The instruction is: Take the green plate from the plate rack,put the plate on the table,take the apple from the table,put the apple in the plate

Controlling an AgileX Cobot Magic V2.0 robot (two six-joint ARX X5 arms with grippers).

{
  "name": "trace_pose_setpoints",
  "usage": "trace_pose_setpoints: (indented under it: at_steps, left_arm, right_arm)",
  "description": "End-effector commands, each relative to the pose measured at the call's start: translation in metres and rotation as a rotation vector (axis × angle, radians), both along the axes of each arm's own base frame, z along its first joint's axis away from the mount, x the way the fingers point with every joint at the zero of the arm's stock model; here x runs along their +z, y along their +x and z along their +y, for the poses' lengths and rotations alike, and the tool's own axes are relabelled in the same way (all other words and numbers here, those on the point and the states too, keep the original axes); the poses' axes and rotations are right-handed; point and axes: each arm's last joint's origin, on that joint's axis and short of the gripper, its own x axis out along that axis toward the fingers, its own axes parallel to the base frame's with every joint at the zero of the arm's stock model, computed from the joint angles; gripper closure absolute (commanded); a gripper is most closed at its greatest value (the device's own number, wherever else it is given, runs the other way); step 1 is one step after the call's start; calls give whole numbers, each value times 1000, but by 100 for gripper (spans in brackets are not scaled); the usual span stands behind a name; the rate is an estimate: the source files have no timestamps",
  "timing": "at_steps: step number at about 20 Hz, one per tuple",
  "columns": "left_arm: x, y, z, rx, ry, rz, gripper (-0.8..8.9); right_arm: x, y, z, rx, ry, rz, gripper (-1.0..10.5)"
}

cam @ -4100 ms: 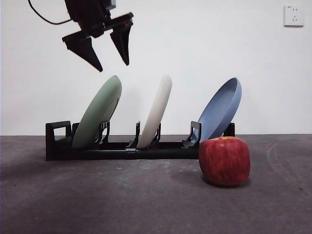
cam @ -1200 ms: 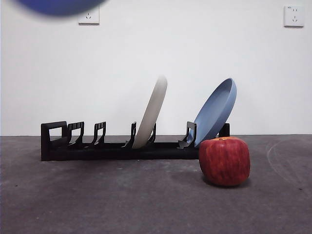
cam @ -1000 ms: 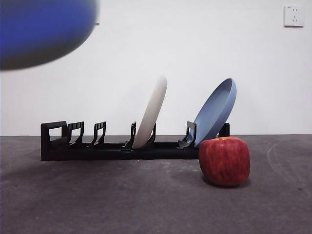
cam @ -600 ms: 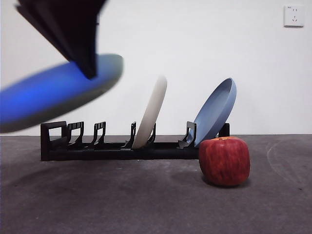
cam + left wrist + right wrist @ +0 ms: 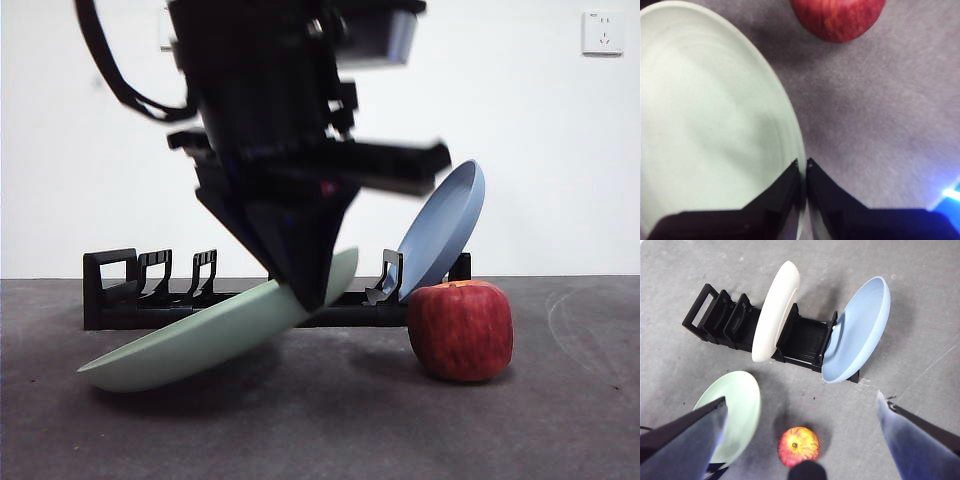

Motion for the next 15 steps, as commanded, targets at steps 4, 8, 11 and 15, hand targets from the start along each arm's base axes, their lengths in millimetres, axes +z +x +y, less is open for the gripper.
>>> trace_pose_setpoints:
  at_steps: [4, 8, 11, 15]
  left_arm:
    - [-37, 6, -11, -49, 84, 73, 822]
    - [-53, 5, -13, -80, 116, 152, 822]
    - [-49, 5, -11, -79, 115, 150, 814]
    - [-36, 7, -13, -76, 83, 130, 688]
  right_arm:
    - [1, 1, 1, -8, 5, 0, 447]
    - [0, 1, 0, -8, 4, 3, 447]
    - [0, 1, 0, -9, 4, 3, 447]
    - [0, 1, 0, -8, 4, 3, 447]
